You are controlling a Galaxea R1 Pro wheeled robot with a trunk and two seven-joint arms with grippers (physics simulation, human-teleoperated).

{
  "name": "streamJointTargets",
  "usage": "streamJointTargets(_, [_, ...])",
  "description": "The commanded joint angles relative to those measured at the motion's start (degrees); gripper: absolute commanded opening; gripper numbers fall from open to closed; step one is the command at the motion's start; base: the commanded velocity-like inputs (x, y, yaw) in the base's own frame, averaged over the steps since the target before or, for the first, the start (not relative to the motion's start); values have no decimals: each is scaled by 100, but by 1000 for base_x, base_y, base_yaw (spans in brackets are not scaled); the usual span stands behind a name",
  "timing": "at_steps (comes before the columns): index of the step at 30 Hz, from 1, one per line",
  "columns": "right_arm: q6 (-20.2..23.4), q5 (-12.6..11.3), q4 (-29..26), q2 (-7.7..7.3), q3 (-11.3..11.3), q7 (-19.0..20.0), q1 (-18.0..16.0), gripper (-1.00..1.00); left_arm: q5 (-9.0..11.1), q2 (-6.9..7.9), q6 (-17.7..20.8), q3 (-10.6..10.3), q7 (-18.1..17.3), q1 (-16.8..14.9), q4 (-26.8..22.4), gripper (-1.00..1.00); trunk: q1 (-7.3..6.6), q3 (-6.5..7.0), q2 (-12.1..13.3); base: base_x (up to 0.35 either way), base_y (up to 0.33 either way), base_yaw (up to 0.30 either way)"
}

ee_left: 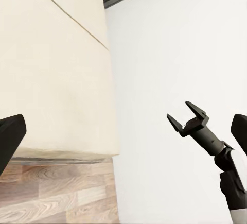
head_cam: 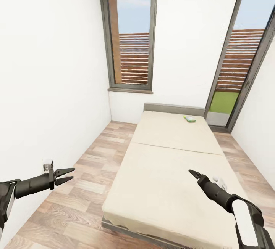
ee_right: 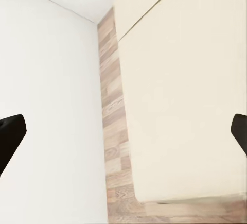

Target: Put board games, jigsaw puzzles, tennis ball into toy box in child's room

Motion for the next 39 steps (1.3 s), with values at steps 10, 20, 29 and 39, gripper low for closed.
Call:
streamJointTargets(10, [30,41,134,-2,-18,48,-33,100,-62,-22,57,13,-51,-5,-9,100,4,-35,-13,0,-299,-277])
streamJointTargets(20, [30,43,159,-1,-18,48,-44,100,-64,-42,56,12,-51,-5,-9,100,4,-58,-13,0,-300,-277])
streamJointTargets(29, [30,43,162,-2,-18,48,-44,100,-63,-46,56,12,-51,-5,-9,100,4,-80,-13,0,-302,-277])
streamJointTargets(39, [21,49,198,-2,-18,48,-44,100,-58,-52,56,13,-45,-5,-9,100,4,-115,-13,5,-304,-264])
